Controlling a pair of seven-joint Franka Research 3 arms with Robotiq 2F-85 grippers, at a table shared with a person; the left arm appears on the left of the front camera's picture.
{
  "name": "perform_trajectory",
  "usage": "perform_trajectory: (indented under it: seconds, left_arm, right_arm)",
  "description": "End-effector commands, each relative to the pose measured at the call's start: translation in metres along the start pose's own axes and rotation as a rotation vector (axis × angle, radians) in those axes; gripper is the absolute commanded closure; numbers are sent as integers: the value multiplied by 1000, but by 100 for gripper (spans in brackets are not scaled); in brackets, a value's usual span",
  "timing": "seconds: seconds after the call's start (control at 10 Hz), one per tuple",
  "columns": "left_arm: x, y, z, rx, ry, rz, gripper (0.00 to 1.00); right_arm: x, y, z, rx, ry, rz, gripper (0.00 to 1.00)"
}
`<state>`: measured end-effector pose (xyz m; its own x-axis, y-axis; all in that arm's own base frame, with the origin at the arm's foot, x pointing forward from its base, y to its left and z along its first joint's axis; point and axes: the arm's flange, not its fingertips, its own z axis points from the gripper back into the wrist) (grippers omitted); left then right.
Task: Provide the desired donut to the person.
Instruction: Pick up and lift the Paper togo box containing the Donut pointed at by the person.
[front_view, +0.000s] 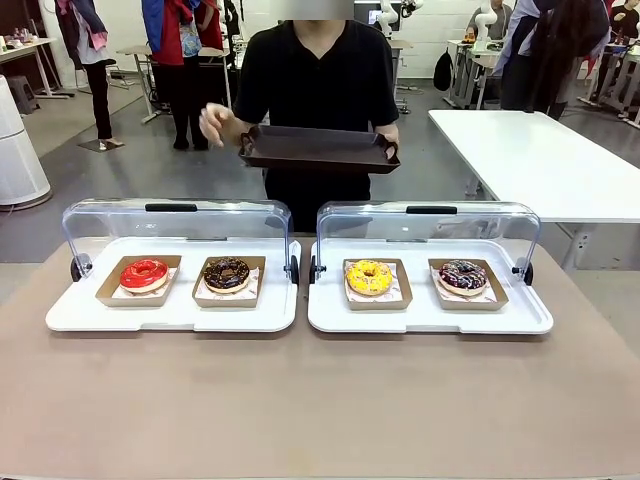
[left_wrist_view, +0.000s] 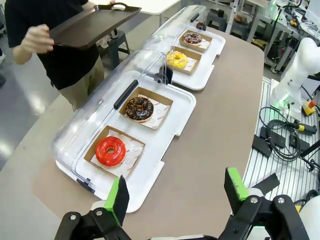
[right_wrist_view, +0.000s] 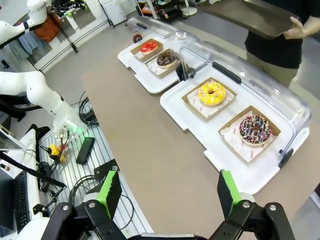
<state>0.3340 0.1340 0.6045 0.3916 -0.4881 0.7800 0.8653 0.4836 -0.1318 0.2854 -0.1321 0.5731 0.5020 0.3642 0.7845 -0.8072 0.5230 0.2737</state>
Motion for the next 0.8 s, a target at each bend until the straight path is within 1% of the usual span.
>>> perform_trajectory:
  seconds: [0.0,0.7]
  left_arm:
    - [0,0,0,0,0,0,0]
    - [0,0,0,0,0,0,0]
  right_arm:
    - [1,-1,0,15,-23,16,0]
    - [1,-1,0,15,-23,16,0]
